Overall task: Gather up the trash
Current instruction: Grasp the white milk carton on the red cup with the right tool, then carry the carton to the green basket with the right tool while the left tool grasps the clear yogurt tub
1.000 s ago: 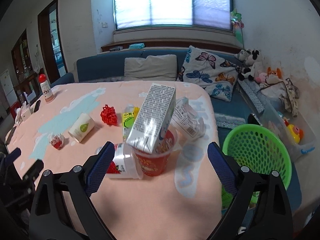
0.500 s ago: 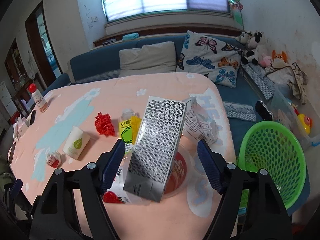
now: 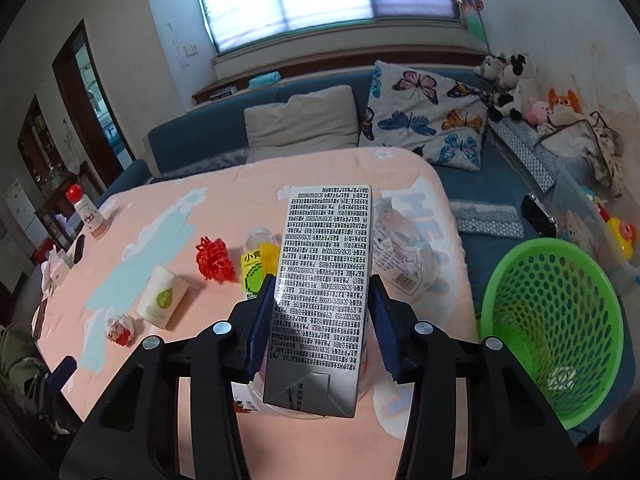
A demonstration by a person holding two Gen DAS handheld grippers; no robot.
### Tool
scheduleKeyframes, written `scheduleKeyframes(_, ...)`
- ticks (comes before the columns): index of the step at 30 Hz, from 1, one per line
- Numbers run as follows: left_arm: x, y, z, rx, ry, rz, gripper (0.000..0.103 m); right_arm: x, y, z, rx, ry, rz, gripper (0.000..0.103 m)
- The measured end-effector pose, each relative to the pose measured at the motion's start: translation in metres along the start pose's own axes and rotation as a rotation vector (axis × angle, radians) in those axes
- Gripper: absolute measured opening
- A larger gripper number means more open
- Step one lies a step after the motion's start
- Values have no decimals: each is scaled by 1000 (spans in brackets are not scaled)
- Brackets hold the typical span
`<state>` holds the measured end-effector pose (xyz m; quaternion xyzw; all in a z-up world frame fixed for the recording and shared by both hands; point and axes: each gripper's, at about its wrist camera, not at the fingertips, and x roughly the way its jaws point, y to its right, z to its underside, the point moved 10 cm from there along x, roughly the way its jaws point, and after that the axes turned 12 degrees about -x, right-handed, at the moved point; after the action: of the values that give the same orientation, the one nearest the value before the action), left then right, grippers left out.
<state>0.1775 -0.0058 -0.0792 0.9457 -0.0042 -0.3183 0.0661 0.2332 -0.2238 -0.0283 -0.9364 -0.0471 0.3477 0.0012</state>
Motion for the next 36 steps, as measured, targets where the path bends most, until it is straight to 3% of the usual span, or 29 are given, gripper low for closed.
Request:
scheduleKeyframes(10,9,36,-2,35,-24,81,96,-48,23,-8,-9,102,-54,46)
scheduleKeyframes(18,22,68,2,100,-46,167,96,-62,44,1,-13,123,-80,46)
scheduleKeyframes(29,52,103,15,321,-144,315,96,-52,70,19,2,98,-136,46)
scheduleKeyframes(36,73,115,33,529,-193,322,96,-42,80,29,-2,66,-152,46)
